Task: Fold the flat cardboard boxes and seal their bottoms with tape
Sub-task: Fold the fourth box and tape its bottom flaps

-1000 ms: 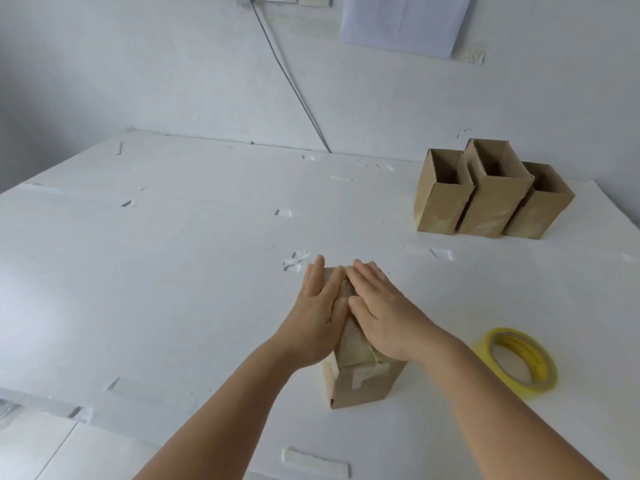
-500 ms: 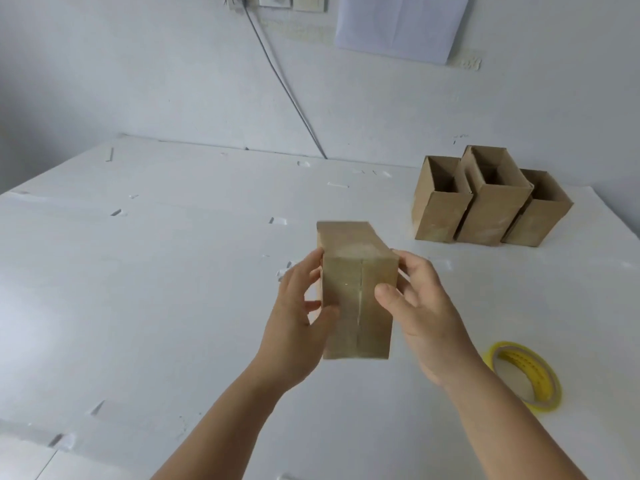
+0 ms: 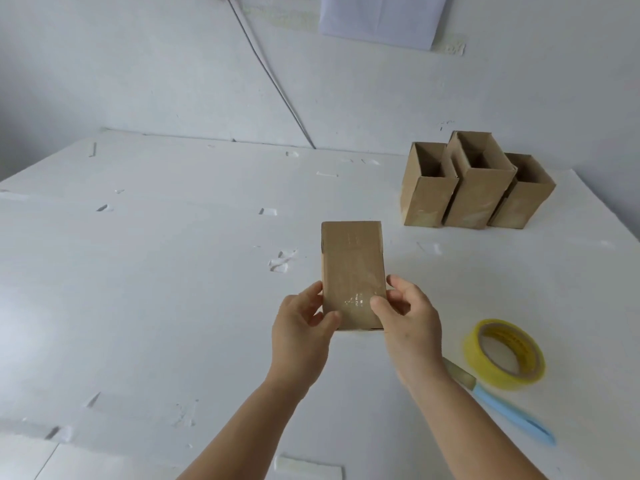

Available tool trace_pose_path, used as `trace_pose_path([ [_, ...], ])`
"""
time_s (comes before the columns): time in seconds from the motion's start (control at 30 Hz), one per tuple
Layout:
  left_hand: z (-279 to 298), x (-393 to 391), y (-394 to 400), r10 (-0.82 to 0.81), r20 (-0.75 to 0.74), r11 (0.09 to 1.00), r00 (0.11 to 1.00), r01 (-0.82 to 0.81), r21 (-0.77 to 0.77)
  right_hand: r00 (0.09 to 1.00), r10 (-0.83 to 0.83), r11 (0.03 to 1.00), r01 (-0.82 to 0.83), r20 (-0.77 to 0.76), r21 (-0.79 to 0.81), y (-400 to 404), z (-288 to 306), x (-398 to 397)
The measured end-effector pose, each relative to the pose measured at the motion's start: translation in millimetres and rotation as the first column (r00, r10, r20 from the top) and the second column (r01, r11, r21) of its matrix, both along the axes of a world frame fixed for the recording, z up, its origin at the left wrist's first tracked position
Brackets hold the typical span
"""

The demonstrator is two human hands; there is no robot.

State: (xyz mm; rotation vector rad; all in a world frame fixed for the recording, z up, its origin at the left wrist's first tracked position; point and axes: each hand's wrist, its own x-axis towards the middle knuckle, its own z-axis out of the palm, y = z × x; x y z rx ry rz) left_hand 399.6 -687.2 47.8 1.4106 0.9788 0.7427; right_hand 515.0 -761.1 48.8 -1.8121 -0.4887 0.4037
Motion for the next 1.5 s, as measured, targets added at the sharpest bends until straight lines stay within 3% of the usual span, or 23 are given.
trace_pose_path([
  [0.3,1,-10,11,-0.189,-0.154,0.978,0.97,0.199,0.056,0.996,-0.082,0.996,0.083,-0.042,0.015,-3,0,-3],
  [0.7,11,24,44,-0.2,-0.179,0.936,0.963,0.242,0.255,0.99,-0.119,0.99,0.124,0.073,-0.061,14,11,5],
  [0.97,19,83,80,-0.129,-0.267,0.914,0.955,0.219,0.343,0.963,-0.088,0.987,0.119,0.253,-0.112,49,16,59],
  [1.5,-38,221,162,0.049,-0.459,0.939,0.887,0.116,0.324,0.98,0.134,0.941,-0.079,0.147,-0.33,137,-44,180],
])
